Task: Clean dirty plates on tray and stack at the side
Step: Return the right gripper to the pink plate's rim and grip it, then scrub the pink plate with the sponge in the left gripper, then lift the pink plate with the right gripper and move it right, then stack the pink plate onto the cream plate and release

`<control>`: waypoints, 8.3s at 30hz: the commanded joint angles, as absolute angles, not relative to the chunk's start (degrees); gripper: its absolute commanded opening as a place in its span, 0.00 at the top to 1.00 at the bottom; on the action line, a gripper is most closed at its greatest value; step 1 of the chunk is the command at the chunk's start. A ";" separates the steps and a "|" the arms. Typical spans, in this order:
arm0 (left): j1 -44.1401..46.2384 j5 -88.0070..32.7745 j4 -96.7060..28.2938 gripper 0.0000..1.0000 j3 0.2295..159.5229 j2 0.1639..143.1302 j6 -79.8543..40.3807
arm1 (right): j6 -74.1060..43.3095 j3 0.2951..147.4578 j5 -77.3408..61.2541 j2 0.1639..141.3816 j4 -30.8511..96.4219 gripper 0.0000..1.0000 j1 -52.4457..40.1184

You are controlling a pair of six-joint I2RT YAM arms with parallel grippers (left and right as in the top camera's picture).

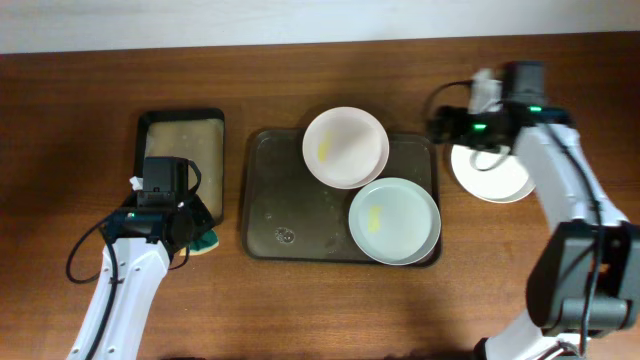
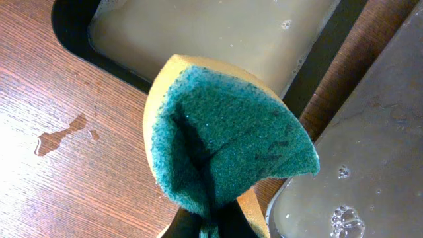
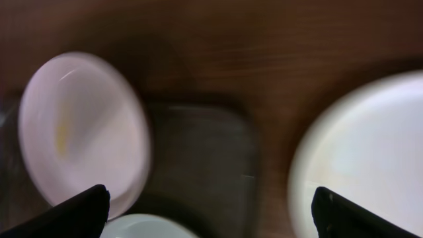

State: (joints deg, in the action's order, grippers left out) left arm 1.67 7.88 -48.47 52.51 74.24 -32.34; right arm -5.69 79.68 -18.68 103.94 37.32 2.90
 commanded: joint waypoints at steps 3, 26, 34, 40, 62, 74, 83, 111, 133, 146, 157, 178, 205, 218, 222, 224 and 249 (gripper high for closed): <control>1.34 7.68 -48.27 1.00 53.52 73.43 -31.20 | -4.95 80.05 -12.16 109.06 32.95 0.01 -8.51; 1.34 7.68 -48.03 1.00 53.52 73.49 -31.20 | -11.49 80.05 -13.43 119.44 26.33 0.81 -16.69; 1.39 5.17 -47.44 1.00 53.49 73.54 -31.18 | -11.44 80.05 -15.66 119.44 31.48 0.82 -23.66; 1.89 -0.01 -45.10 1.00 53.49 73.54 -28.25 | -11.44 80.05 -15.68 119.44 39.46 0.78 -24.73; 12.64 -4.34 -32.71 1.00 53.52 80.66 -26.94 | -12.51 80.05 -17.17 119.44 35.70 0.96 -26.74; 12.78 -6.98 -29.93 1.00 53.52 84.44 -26.92 | -12.67 79.05 -17.12 119.44 34.24 0.86 -27.05; 15.09 -9.69 -26.20 1.00 53.49 86.04 -34.35 | -21.54 75.83 -12.21 119.44 32.08 0.96 -27.11; 14.57 15.66 -21.71 1.00 54.06 91.02 -27.09 | -21.50 75.83 -10.63 119.44 32.53 0.96 -27.38; 20.53 -8.75 -7.90 1.00 54.04 104.75 -35.77 | -21.52 75.83 -10.63 119.44 32.47 0.96 -27.38; 16.36 21.69 -22.37 1.00 54.06 102.67 -32.21 | -21.47 75.85 -9.78 119.42 32.73 0.96 -27.35; 15.55 23.94 -28.32 1.00 54.17 82.85 -32.23 | -17.63 78.94 -9.58 114.56 33.54 0.96 -27.49; -3.20 14.72 -37.32 1.00 54.15 71.29 -32.25 | 14.17 97.43 57.28 103.22 48.93 0.96 -51.29; -3.44 14.72 -37.80 1.00 54.15 74.67 -32.25 | 20.97 97.41 56.40 103.50 45.15 0.96 -54.00; -3.42 12.80 -38.44 1.00 54.15 74.78 -31.59 | -11.29 97.41 26.83 102.94 55.75 0.96 -27.18; -3.42 12.78 -38.24 1.00 54.15 74.78 -31.59 | -11.20 97.30 -1.19 103.68 58.46 0.96 -7.38; -3.42 12.80 -38.24 1.00 54.15 74.78 -31.59 | -11.20 97.30 -6.55 104.29 60.03 0.96 1.89; -3.42 12.12 -37.80 1.00 54.15 74.78 -31.59 | -11.20 79.29 -17.91 106.78 46.70 0.80 24.08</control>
State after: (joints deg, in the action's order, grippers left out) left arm -3.25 12.73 -37.98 54.41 74.70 -32.53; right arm -11.22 79.64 -11.31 106.45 47.11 24.86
